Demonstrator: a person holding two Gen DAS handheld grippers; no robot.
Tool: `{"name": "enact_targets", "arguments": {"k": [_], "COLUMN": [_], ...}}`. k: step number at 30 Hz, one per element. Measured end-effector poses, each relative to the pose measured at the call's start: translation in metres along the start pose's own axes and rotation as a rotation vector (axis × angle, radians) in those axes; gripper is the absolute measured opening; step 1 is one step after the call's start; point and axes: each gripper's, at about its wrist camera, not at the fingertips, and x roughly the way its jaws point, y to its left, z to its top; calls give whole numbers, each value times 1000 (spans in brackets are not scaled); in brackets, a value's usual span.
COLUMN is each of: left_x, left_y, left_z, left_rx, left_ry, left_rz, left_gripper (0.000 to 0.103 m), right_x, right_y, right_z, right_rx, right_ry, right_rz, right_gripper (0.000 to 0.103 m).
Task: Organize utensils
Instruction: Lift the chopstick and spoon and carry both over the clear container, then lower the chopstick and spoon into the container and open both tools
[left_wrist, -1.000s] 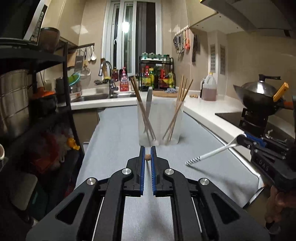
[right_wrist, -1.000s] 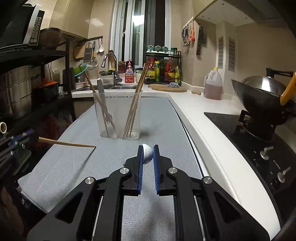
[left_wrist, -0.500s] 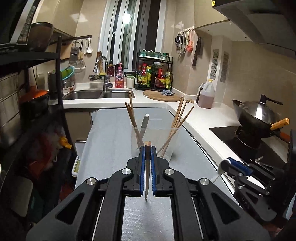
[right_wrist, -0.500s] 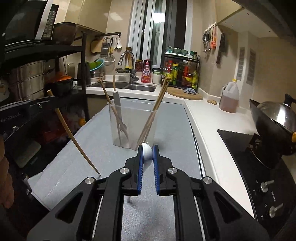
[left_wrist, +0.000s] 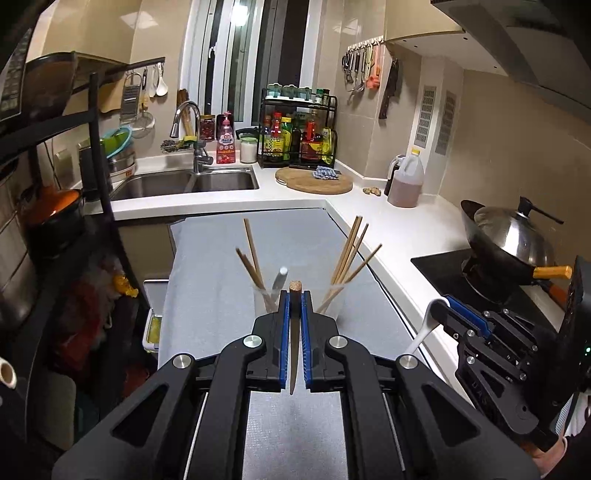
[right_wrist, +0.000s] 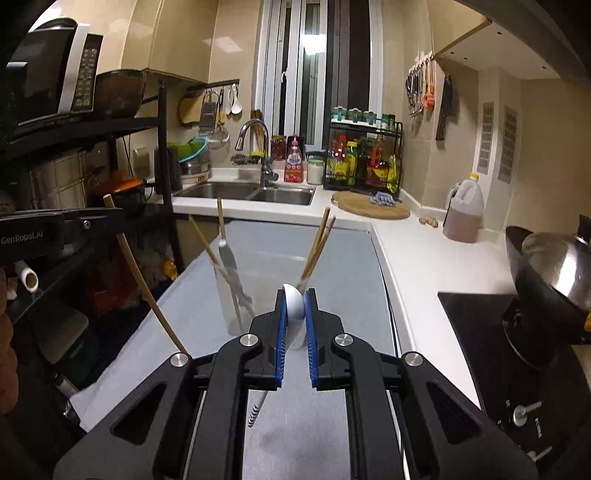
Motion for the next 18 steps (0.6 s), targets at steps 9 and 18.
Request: {"name": "enact_targets", "arguments": {"k": [9, 18], "left_x": [5, 24], "left_y": [5, 7], "left_z": [74, 124], "left_rx": [-39, -39], "left_ry": [9, -86], "left_rz": [-92, -63], "left_gripper": [6, 6], "right_x": [18, 64], "right_y": [-10, -17], "right_z": [67, 111], "right_rx": [-23, -12], "right_ry": [-84, -143], "right_rz": [-24, -29], "right_gripper": [10, 10]}}
